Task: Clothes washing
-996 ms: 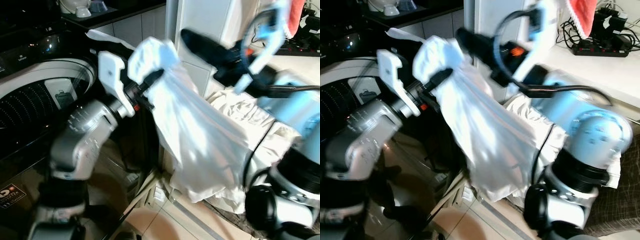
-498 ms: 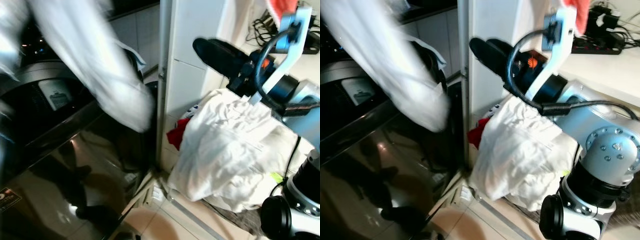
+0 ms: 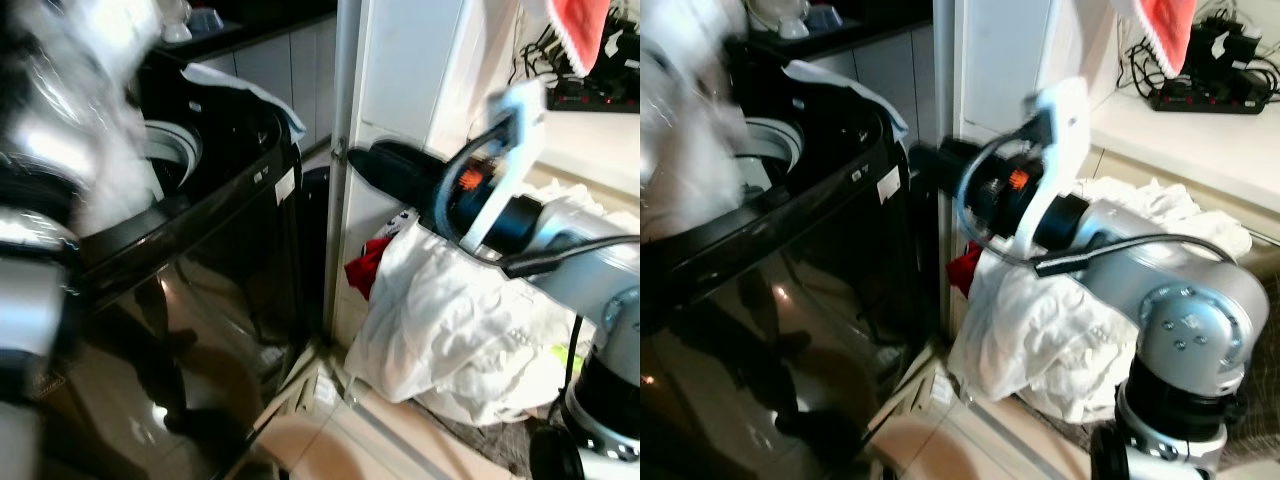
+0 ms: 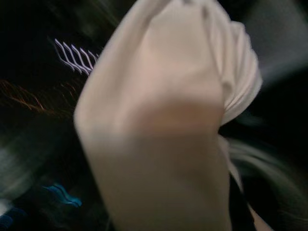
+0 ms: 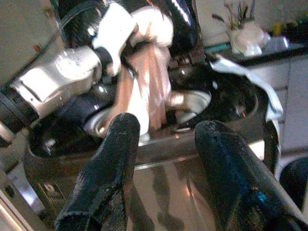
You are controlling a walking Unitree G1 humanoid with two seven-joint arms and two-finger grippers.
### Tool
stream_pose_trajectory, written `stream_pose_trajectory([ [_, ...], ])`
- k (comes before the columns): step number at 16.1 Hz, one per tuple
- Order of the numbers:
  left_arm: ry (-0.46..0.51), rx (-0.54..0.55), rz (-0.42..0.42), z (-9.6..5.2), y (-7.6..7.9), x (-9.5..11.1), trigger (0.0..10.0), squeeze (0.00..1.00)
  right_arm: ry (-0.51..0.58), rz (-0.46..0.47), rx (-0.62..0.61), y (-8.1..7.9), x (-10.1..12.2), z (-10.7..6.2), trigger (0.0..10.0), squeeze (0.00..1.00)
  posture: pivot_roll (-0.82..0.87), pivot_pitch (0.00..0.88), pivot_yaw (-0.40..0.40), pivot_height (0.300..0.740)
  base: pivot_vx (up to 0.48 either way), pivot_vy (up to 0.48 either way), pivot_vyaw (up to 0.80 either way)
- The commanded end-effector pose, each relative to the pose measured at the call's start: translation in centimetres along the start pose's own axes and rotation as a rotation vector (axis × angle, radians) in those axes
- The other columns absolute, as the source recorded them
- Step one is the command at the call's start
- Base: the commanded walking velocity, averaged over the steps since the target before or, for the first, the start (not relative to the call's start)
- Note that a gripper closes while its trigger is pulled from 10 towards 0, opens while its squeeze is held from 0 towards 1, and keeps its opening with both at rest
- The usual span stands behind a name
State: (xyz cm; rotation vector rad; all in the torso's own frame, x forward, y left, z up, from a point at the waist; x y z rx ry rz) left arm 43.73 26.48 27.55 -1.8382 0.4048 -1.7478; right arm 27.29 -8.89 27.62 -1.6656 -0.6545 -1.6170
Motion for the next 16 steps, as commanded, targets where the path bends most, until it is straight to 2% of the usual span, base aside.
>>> stream_pose_trajectory([
  [1, -0.186, -0.027, -0.184, -0.4, 1.8, -4.2, 10.0, 0.00, -0.059, 0.002, -0.023, 0.0, -1.0, 0.2, 10.0, 0.00, 0.02, 0.000, 0.035, 0.740, 0.000, 0.000, 0.00],
  [2, -0.284, -0.037, -0.174, -0.8, 2.7, -6.3, 10.0, 0.00, -0.082, 0.007, -0.027, 0.0, -1.5, 0.2, 10.0, 0.00, 0.01, 0.000, 0.036, 0.740, 0.000, 0.000, 0.00],
  [3, -0.306, -0.043, -0.159, -0.9, 2.7, -6.6, 10.0, 0.00, -0.096, 0.008, -0.015, -0.3, -1.7, 0.2, 10.0, 0.00, 0.01, 0.000, 0.036, 0.740, 0.000, 0.000, 0.00],
  [4, -0.326, -0.050, -0.217, -0.9, 2.7, -6.7, 10.0, 1.00, -0.112, 0.005, 0.000, -0.5, -2.0, 0.1, 10.0, 0.00, 0.01, 0.000, 0.035, 0.740, 0.000, 0.000, 0.00],
  [8, -0.336, -0.065, -0.301, -0.9, 2.4, -6.5, 10.0, 1.00, -0.137, -0.003, 0.011, -0.8, -2.4, 0.0, 10.0, 0.00, 0.02, 0.000, 0.029, 0.740, 0.000, 0.000, 0.00],
  [9, -0.326, -0.051, -0.363, -0.9, 2.1, -6.2, 10.0, 1.00, -0.138, -0.002, 0.015, -0.8, -2.4, 0.0, 10.0, 0.00, 0.02, 0.000, 0.027, 0.740, 0.000, 0.000, 0.00],
  [10, -0.307, -0.033, -0.470, -0.7, 1.7, -5.7, 10.0, 1.00, -0.137, -0.002, 0.014, -0.8, -2.4, 0.0, 10.0, 0.00, 0.02, 0.000, 0.023, 0.740, 0.000, 0.000, 0.00],
  [13, -0.263, 0.004, -0.612, -0.5, 0.4, -4.6, 10.0, 1.00, -0.131, 0.005, 0.009, -0.6, -2.2, 0.0, 10.0, 0.00, 0.03, 0.000, 0.020, 0.740, 0.000, 0.000, 0.00],
  [16, -0.270, -0.002, -0.617, -0.6, 0.3, -4.7, 10.0, 1.00, -0.129, 0.010, 0.005, -0.5, -2.2, 0.1, 10.0, 0.00, 0.03, 0.000, 0.018, 0.740, 0.000, 0.000, 0.00],
])
Point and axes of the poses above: a point about 5 cm out from each wrist's last joint towards the gripper, its own z axis pointing out of the wrist towards the gripper, its own x axis along the axis of the wrist's last joint, y = z × x, the point moved 3 cm from there along z, pointing out of the wrist towards the gripper, and after that the axes turned 5 degrees about -z, right-handed, at the moved point
